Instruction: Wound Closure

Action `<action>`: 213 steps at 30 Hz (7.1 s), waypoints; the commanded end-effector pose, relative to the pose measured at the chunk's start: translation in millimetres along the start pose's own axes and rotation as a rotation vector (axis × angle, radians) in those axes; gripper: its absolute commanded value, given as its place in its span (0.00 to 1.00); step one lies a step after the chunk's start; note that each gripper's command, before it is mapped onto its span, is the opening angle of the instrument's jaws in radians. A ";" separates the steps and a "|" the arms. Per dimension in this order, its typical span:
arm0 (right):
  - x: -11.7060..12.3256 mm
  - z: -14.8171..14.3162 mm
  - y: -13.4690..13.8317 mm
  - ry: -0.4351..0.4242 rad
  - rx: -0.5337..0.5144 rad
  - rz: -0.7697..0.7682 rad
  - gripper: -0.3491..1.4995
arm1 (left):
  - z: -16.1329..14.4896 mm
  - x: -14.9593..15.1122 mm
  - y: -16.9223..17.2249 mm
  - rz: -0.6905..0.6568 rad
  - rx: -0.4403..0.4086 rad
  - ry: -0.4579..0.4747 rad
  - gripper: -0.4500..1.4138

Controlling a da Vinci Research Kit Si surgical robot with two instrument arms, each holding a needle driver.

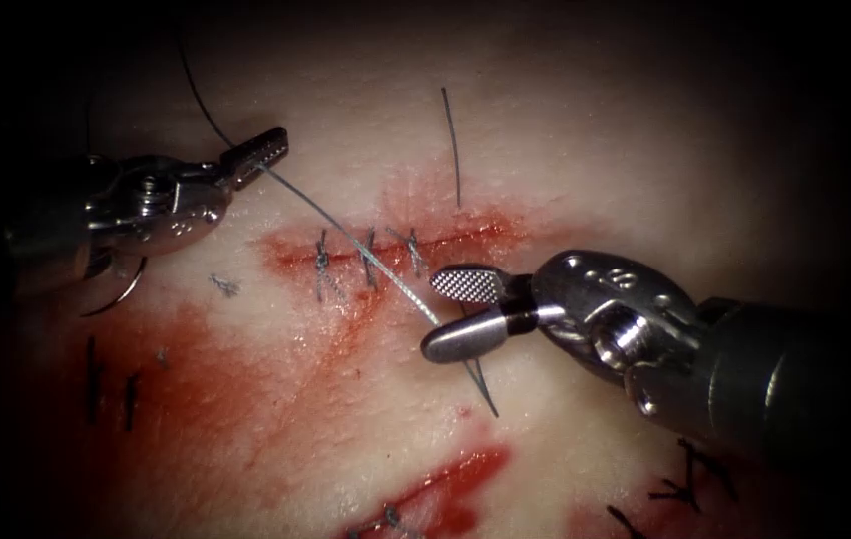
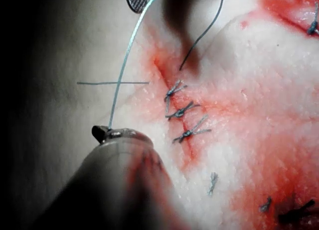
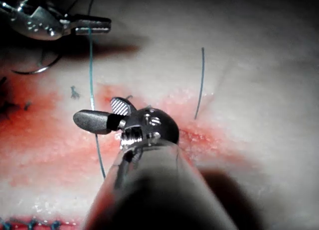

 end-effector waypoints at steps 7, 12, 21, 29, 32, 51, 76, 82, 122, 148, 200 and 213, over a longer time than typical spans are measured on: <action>2.5 -3.7 5.1 0.144 0.066 -0.064 0.13 | 0.8 0.6 -0.9 -0.116 0.053 0.001 0.00; -1.0 0.3 8.4 0.047 -0.006 -0.226 0.00 | 2.9 2.7 -1.0 -0.240 0.077 0.015 0.00; -2.6 8.2 7.3 0.077 0.168 -0.308 0.00 | 7.4 3.9 0.6 -0.364 0.272 -0.225 0.00; -0.3 8.5 5.4 0.235 0.173 -0.300 0.00 | 9.7 3.4 2.6 -0.319 0.297 -0.281 0.00; 0.6 8.2 5.1 0.282 0.156 -0.307 0.00 | 10.0 3.0 3.4 -0.283 0.301 -0.282 0.00; 4.8 8.6 9.0 0.384 -0.123 -0.397 0.83 | 8.4 7.1 9.3 -0.222 0.306 -0.351 0.00; -5.1 10.4 14.1 -0.234 -0.103 -0.476 0.74 | 3.3 11.0 -1.1 0.116 -0.064 -0.004 0.00; -5.7 10.4 13.3 -0.212 0.080 -0.476 0.72 | 7.9 7.5 -1.6 0.096 -0.171 0.074 0.00; -3.9 5.5 16.0 0.382 -0.119 -0.303 0.70 | 13.0 5.6 14.4 -0.182 0.030 -0.191 0.00; -5.0 6.7 17.1 0.257 -0.743 -0.011 0.69 | 12.7 9.4 14.1 -0.192 0.118 -0.313 0.00; -10.8 7.2 15.9 0.225 -0.789 -0.294 0.00 | 23.8 -6.1 -5.2 -0.181 0.091 -0.432 0.00; -13.3 5.5 8.3 0.167 -0.792 -0.314 0.00 | 25.9 -8.2 -8.2 -0.166 0.151 -0.433 0.00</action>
